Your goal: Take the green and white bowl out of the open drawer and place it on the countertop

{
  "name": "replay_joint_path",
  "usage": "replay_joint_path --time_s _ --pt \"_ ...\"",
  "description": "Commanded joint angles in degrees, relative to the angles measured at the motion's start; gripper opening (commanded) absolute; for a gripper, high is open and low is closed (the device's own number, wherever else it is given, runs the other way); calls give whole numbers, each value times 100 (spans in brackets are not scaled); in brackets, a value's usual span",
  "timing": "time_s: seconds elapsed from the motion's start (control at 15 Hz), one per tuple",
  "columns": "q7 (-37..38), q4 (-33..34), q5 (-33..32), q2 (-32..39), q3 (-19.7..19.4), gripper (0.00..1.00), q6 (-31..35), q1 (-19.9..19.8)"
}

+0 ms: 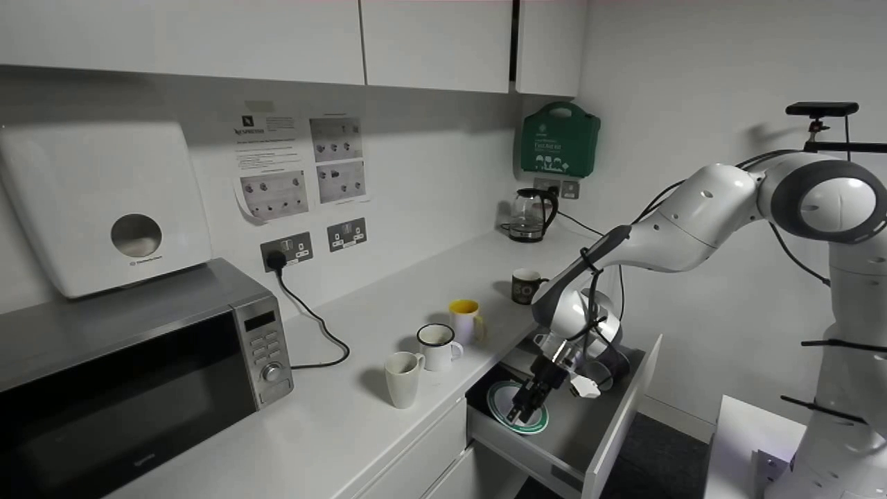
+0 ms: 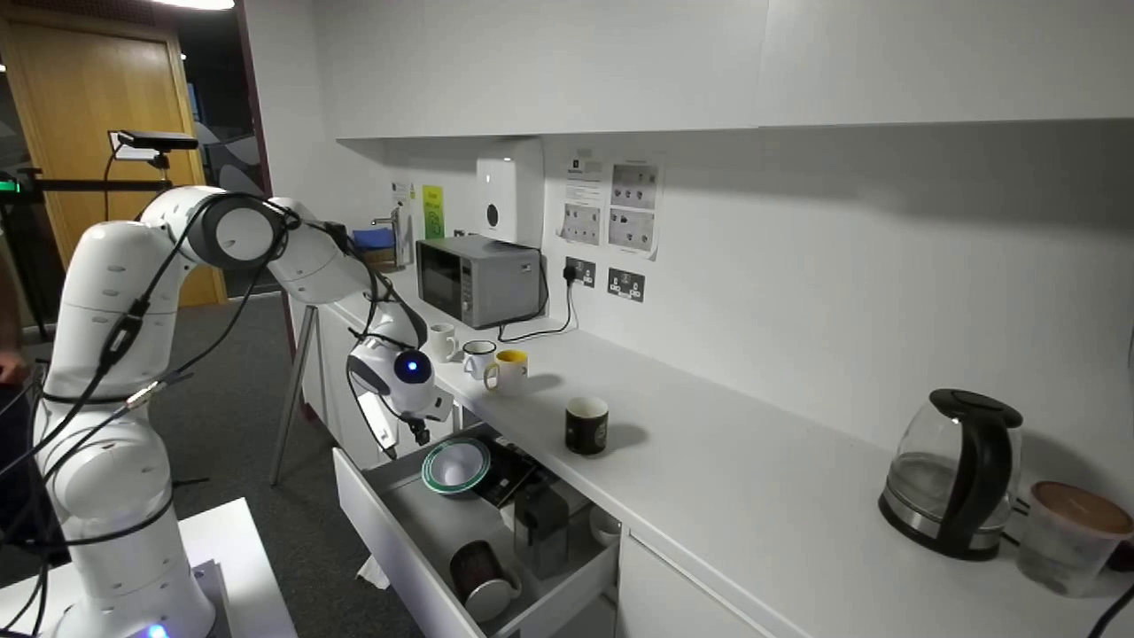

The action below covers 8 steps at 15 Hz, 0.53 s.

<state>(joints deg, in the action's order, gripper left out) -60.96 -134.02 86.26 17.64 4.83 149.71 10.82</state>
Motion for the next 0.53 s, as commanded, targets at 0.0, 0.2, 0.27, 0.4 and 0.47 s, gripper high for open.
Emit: replay_joint_path --time_s 0.0,0.2,0.27,0.4,0.47 --pt "-328 -101 114 -127 -102 100 -300 -239" --pt "-390 -100 42 -118 -195 100 -387 -368" --pt "-424 -91 25 -113 -231 100 -419 -404" --pt "-478 -58 -45 -81 -290 100 -455 -464" --pt "-474 -46 -111 -73 -265 100 -462 -542"
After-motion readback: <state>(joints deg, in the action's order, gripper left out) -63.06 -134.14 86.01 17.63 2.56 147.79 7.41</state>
